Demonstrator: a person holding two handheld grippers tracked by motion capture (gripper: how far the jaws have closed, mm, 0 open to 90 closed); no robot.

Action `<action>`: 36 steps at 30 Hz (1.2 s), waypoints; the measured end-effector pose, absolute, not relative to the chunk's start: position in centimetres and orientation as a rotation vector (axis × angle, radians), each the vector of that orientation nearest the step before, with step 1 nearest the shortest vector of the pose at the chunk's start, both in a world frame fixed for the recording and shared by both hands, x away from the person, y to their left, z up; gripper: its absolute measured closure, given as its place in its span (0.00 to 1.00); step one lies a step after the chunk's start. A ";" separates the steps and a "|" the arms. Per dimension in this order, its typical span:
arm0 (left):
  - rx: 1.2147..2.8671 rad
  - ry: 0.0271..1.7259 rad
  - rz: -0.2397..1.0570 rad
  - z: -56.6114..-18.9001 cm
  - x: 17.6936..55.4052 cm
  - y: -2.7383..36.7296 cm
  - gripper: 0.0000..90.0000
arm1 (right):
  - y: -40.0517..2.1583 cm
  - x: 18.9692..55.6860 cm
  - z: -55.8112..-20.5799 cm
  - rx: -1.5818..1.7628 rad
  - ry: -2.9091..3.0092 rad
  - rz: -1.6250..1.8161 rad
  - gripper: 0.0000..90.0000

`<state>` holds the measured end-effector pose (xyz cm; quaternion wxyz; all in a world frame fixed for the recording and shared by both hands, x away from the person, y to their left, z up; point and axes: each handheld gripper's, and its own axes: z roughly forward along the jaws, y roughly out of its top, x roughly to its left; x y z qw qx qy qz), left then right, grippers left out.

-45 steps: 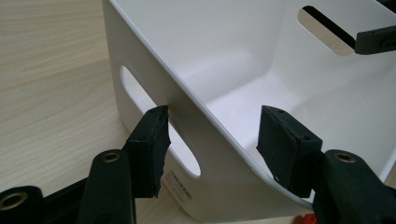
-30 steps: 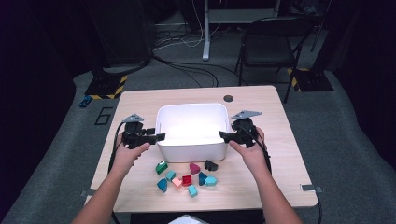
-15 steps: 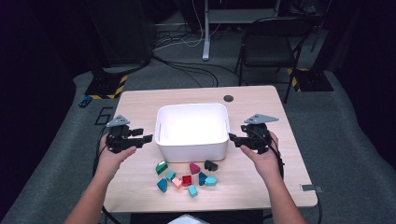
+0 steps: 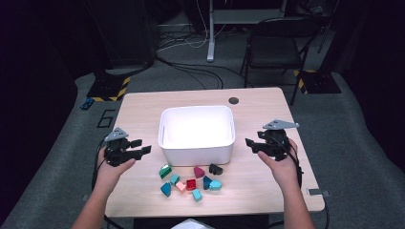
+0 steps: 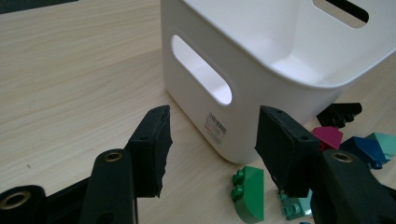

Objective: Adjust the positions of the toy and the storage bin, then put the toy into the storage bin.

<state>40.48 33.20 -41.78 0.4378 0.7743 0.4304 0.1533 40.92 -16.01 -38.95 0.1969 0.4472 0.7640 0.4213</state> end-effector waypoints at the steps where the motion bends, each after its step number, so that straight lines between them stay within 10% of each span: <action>1: 1.923 1.072 0.376 -42.1 40.4 33.2 0.50 | -16.2 40.9 -39.0 1.262 2.129 1.193 0.46; 36: 2.099 0.962 0.269 -48.0 39.8 29.6 0.57 | -14.7 40.8 -41.1 1.209 2.130 1.202 0.44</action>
